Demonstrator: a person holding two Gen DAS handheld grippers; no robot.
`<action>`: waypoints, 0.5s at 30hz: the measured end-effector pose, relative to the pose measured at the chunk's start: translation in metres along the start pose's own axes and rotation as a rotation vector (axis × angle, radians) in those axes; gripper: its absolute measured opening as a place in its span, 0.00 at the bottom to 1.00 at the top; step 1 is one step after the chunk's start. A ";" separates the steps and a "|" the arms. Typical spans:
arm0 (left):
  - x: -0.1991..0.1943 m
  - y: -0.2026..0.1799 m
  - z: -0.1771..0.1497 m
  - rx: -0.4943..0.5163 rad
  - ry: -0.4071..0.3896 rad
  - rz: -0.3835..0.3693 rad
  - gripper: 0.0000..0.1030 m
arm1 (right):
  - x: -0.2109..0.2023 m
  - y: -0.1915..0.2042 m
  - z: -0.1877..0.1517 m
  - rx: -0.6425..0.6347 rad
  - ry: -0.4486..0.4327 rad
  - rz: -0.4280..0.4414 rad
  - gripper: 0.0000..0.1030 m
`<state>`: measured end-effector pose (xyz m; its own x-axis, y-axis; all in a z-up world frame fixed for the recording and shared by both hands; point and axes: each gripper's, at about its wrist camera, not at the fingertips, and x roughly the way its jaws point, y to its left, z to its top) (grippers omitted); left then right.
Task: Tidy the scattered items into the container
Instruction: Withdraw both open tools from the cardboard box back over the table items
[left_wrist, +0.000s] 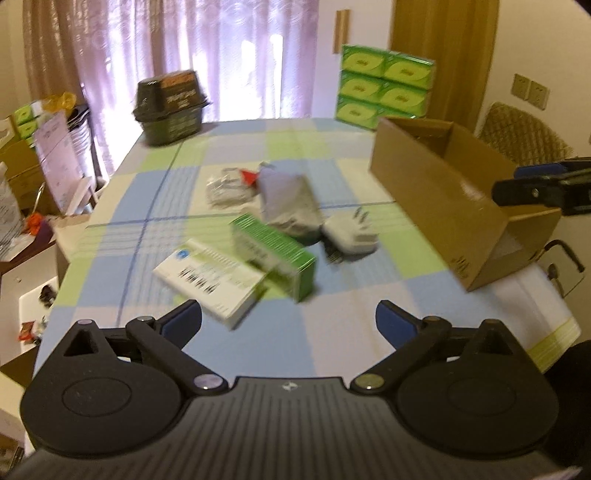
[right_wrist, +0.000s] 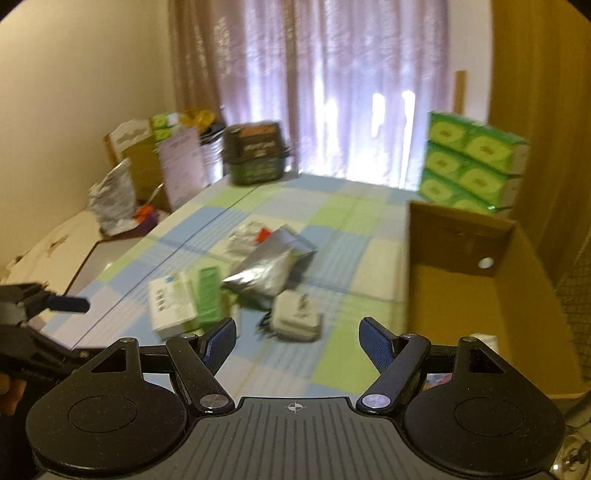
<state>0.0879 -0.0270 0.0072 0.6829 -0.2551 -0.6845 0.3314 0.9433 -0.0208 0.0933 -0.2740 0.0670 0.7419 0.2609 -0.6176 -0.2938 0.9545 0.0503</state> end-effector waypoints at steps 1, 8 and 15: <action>0.001 0.006 -0.003 0.003 0.004 0.009 0.96 | 0.005 0.005 -0.002 -0.004 0.009 0.011 0.77; 0.012 0.040 -0.014 0.007 0.044 0.046 0.96 | 0.039 0.032 -0.013 -0.009 0.065 0.078 0.77; 0.043 0.069 -0.014 -0.003 0.086 0.053 0.96 | 0.083 0.048 -0.009 -0.034 0.118 0.107 0.95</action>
<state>0.1310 0.0297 -0.0341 0.6410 -0.1858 -0.7447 0.2944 0.9556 0.0150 0.1353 -0.2078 0.0116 0.6297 0.3399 -0.6985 -0.3888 0.9164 0.0955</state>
